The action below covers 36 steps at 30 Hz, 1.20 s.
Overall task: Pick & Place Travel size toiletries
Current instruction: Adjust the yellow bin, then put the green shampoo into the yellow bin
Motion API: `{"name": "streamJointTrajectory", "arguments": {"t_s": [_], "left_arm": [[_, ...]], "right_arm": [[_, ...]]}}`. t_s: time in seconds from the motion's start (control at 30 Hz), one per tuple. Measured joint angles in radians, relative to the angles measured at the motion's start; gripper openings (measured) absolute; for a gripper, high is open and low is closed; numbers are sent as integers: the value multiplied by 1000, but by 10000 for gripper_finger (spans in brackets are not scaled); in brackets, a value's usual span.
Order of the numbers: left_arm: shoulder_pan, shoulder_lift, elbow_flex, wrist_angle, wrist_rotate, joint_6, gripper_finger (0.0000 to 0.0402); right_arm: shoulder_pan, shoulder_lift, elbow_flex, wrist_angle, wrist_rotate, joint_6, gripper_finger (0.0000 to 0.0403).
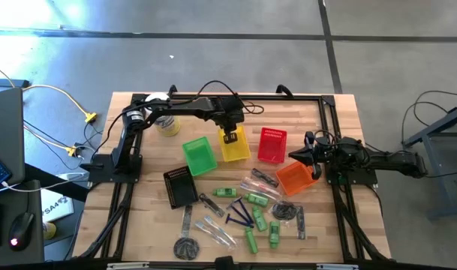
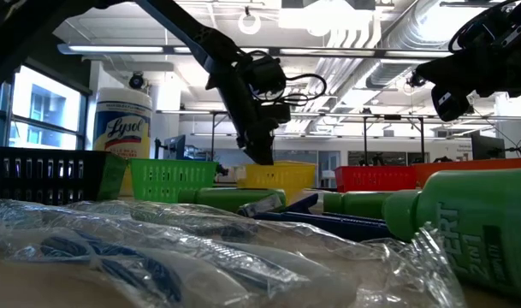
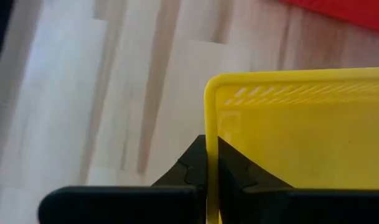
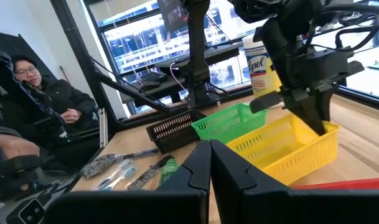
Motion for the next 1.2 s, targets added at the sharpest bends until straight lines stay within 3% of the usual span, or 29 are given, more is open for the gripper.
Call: {"name": "streamJointTrajectory", "arguments": {"t_s": [0.53, 0.9, 1.07, 1.2], "left_arm": [[-3, 0, 0, 16, -1, 24, 22], [-3, -2, 0, 11, 11, -3, 200], [-4, -16, 31, -72, 10, -14, 241], [-8, -16, 132, -245, 11, -40, 250]], "right_arm": [[0, 0, 0, -13, 0, 0, 2], [0, 0, 0, -15, 0, 0, 2], [0, 0, 0, -15, 0, 0, 2], [0, 0, 0, -16, 0, 0, 2]]}}
